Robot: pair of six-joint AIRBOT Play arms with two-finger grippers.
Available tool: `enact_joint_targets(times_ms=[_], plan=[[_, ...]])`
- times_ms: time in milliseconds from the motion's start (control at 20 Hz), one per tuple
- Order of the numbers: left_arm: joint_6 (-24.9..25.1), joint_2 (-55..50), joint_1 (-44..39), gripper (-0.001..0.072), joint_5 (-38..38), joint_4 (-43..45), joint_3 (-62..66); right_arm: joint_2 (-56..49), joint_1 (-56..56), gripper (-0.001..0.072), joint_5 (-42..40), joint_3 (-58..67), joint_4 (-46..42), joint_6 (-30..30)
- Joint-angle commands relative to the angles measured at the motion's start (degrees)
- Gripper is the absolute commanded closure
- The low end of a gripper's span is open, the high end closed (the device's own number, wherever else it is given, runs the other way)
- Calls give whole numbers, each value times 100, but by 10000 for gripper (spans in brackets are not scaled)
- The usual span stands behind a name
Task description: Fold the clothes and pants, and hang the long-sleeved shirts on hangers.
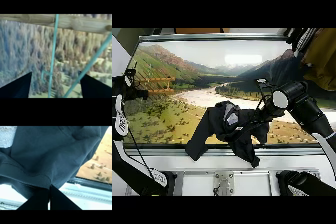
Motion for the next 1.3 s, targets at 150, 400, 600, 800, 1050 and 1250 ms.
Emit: enact_joint_targets(times_ms=[150,400,600,800,1050,1250], plan=[[7,-490,42,82,164,181,61,-2,2,696,2,-2,2,0],[-94,-509,42,334,94,175,157,-2,2,696,2,-2,2,0],[-96,-509,31,695,-98,157,389,-2,2,696,2,-2,2,0],[-96,-496,31,695,-310,138,579,-2,2,696,2,-2,2,-2],[-74,85,17,695,-632,136,579,-2,2,696,2,-2,2,-2],[-61,1084,-153,695,-557,133,109,-2,2,696,2,-2,2,0]])
